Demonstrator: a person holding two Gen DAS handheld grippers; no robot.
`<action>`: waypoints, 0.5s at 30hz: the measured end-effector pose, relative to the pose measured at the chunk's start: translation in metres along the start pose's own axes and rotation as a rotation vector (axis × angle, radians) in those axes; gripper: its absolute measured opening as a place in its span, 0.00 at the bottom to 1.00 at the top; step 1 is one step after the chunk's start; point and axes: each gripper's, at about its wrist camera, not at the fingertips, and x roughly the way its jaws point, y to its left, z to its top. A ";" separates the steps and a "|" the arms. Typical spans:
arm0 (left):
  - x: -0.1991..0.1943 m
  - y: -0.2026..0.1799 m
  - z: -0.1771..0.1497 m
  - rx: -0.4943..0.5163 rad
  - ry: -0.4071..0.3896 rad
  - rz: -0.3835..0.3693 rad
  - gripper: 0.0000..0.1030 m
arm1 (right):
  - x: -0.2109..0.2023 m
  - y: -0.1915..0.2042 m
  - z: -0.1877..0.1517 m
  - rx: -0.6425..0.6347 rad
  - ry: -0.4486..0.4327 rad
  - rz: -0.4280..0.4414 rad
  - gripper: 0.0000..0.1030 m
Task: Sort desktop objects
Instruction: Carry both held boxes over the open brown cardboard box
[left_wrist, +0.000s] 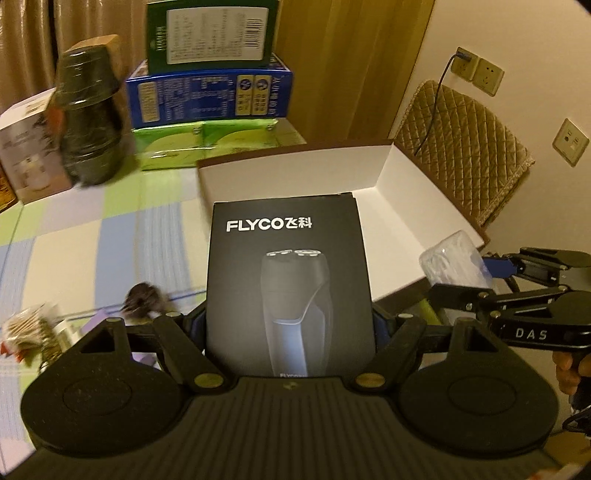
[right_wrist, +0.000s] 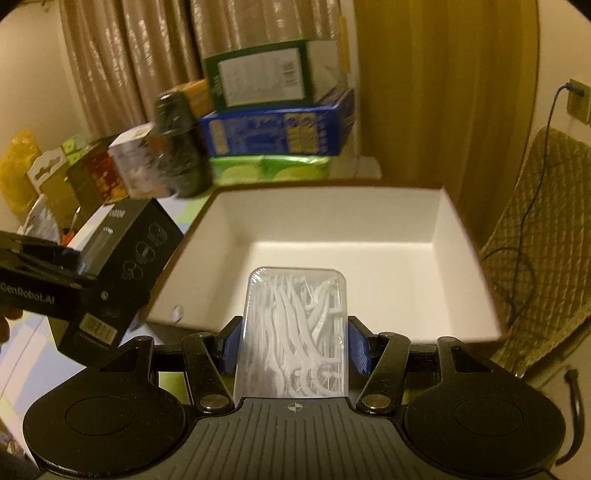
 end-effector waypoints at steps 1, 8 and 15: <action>0.006 -0.005 0.005 -0.003 0.000 0.001 0.74 | 0.001 -0.007 0.005 0.003 -0.005 -0.002 0.54; 0.040 -0.029 0.046 -0.032 -0.018 0.021 0.74 | 0.033 -0.045 0.042 0.004 -0.012 -0.009 0.54; 0.093 -0.036 0.068 -0.106 0.043 0.059 0.74 | 0.079 -0.074 0.055 0.023 0.066 -0.015 0.54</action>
